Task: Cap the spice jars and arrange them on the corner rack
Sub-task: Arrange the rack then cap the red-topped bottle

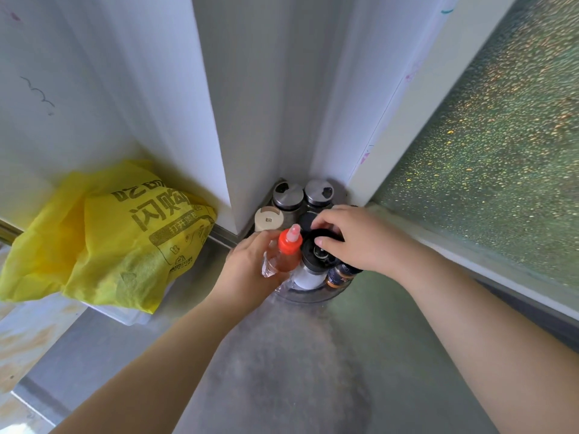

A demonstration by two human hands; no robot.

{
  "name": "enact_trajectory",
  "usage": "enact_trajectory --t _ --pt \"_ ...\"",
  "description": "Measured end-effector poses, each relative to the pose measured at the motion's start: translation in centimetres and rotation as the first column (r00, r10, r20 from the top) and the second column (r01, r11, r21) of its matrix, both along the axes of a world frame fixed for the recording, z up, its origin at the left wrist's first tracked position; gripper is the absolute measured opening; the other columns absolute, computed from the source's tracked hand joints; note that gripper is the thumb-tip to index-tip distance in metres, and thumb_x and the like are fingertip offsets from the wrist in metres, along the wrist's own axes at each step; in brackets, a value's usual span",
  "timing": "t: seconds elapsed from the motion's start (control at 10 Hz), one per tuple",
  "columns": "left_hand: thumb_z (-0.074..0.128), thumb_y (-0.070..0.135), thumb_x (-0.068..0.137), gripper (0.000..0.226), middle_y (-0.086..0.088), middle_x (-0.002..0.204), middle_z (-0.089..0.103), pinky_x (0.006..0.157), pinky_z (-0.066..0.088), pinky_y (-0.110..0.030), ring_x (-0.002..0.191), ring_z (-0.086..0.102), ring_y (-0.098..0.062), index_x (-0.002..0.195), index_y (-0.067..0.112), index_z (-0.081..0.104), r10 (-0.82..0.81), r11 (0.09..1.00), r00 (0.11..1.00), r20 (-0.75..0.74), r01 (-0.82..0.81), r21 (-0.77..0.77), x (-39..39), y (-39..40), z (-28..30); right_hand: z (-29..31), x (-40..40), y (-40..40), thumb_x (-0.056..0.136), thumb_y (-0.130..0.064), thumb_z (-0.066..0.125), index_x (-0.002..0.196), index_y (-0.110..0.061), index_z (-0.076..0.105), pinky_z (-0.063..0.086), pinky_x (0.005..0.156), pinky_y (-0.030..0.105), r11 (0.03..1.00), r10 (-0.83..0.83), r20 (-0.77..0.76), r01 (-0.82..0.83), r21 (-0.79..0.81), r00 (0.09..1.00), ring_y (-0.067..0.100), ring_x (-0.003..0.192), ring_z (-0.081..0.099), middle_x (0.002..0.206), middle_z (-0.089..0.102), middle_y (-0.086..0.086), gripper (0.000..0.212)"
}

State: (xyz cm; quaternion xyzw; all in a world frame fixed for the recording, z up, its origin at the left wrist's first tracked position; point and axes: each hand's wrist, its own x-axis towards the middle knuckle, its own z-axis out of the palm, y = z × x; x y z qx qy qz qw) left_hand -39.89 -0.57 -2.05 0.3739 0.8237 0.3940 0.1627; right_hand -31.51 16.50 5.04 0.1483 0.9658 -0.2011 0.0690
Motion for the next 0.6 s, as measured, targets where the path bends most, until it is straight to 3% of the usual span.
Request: enact_trajectory --t 0.1,0.2,0.3,0.4,0.5,0.6 --pt "0.064 0.029 0.062 0.058 -0.002 0.114 0.056 0.090 0.045 -0.042 0.107 0.053 -0.023 0.118 0.022 0.048 0.013 1.000 1.000 0.012 -0.013 -0.027 0.3 -0.2 -0.2 -0.7 0.2 -0.3 0.085 -0.025 0.060 0.117 -0.024 0.059 0.036 0.086 0.019 0.999 -0.011 -0.028 0.009 -0.052 1.000 0.015 0.108 0.055 0.118 0.057 0.000 0.032" --pt "0.074 0.022 0.063 0.068 -0.004 0.119 0.051 0.093 0.043 -0.045 0.111 0.050 -0.025 0.124 0.024 0.044 0.008 0.998 1.000 0.001 -0.008 -0.057 0.8 -0.6 -0.2 -1.1 0.6 -0.6 0.085 -0.023 0.061 0.121 -0.020 0.058 0.034 0.090 0.019 0.997 -0.028 -0.056 0.023 -0.074 0.998 0.016 0.112 0.053 0.123 0.056 0.000 0.036" --pt "0.078 0.023 0.063 0.075 -0.005 0.122 0.046 0.094 0.041 -0.035 0.111 0.047 -0.022 0.128 0.022 0.042 0.027 0.998 0.999 -0.019 -0.028 -0.051 1.5 -1.0 0.3 -1.5 1.4 -0.8 0.084 -0.022 0.061 0.126 -0.019 0.054 0.036 0.102 0.026 0.998 -0.032 -0.092 0.027 -0.061 0.995 0.018 0.118 0.050 0.128 0.055 0.001 0.043" --pt "0.074 0.029 0.069 0.065 0.000 0.115 0.049 0.090 0.045 -0.034 0.101 0.050 -0.016 0.126 0.019 0.044 0.102 0.995 0.992 -0.067 -0.104 -0.014 2.3 -1.7 1.4 -1.3 2.6 -0.8 0.085 -0.022 0.061 0.128 -0.019 0.053 0.035 0.105 0.029 0.997 -0.066 -0.168 0.057 -0.059 0.984 0.019 0.120 0.049 0.130 0.054 0.000 0.044" --pt "0.066 0.030 0.076 0.042 0.010 0.097 0.048 0.080 0.049 -0.035 0.089 0.051 -0.012 0.113 0.016 0.051 0.157 0.985 0.958 -0.241 -0.133 0.114 3.3 -2.7 3.0 -0.2 4.0 -2.1 0.085 -0.017 0.062 0.121 -0.017 0.059 0.035 0.097 0.018 0.990 -0.114 -0.316 0.081 -0.118 0.942 0.012 0.109 0.053 0.117 0.059 0.000 0.036" --pt "0.059 0.029 0.078 0.034 0.006 0.093 0.057 0.074 0.049 -0.036 0.085 0.056 -0.019 0.110 0.018 0.052 0.062 0.990 0.912 -0.405 -0.004 0.143 4.5 -3.3 5.3 4.9 7.6 -3.1 0.085 -0.016 0.063 0.106 -0.023 0.063 0.045 0.084 0.014 0.919 -0.277 -0.404 0.118 -0.375 0.872 0.002 0.090 0.060 0.100 0.066 -0.006 0.022"
